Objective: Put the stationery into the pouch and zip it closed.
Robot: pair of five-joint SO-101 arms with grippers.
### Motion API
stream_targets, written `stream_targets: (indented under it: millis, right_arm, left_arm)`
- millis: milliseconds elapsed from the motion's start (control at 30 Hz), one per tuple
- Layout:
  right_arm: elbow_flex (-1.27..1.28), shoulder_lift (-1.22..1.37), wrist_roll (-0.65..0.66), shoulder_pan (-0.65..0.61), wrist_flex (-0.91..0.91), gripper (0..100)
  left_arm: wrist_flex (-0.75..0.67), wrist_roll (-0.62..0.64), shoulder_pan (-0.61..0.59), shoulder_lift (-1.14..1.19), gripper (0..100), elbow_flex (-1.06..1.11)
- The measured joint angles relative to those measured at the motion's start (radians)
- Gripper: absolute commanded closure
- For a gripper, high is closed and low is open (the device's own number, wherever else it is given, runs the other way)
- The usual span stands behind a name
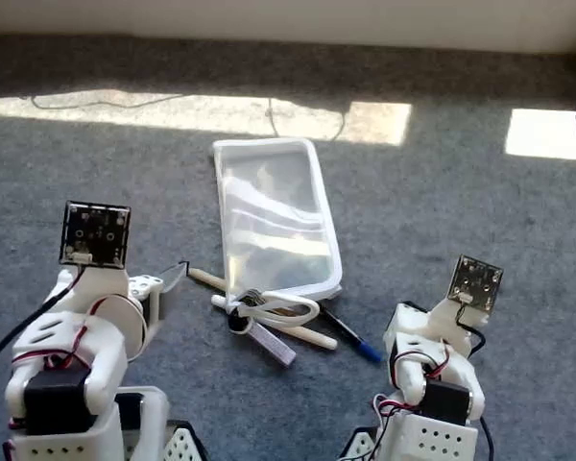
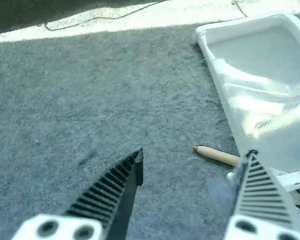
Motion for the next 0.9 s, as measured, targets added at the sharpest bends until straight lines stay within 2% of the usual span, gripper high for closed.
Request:
stream_targets:
  millis: [133,233,500,700,900]
  right_arm:
    - [0.000,0.000,0.000,0.005,0.000,99.5]
    - [0.000,0.000,0.000,0.005,0.000,99.5]
    - [-0.210,0.000,0.000,-0.008,0.087,99.5]
    - [-0.416,-0.008,-0.025,-0.155,0.157,99.5]
    - [-0.531,-0.009,-0.084,-0.298,0.160,99.5]
  left_arm:
    - [-0.063,0.000,-0.077,-0.078,94,0.135]
    - [-0.104,-0.002,-0.140,-0.123,99,0.215]
    - [-0.203,-0.054,-0.288,-0.172,99,0.410]
    - [-0.216,-0.054,-0.353,-0.195,99,0.509]
    - [-0.216,-0.054,-0.351,-0.264,99,0.537]
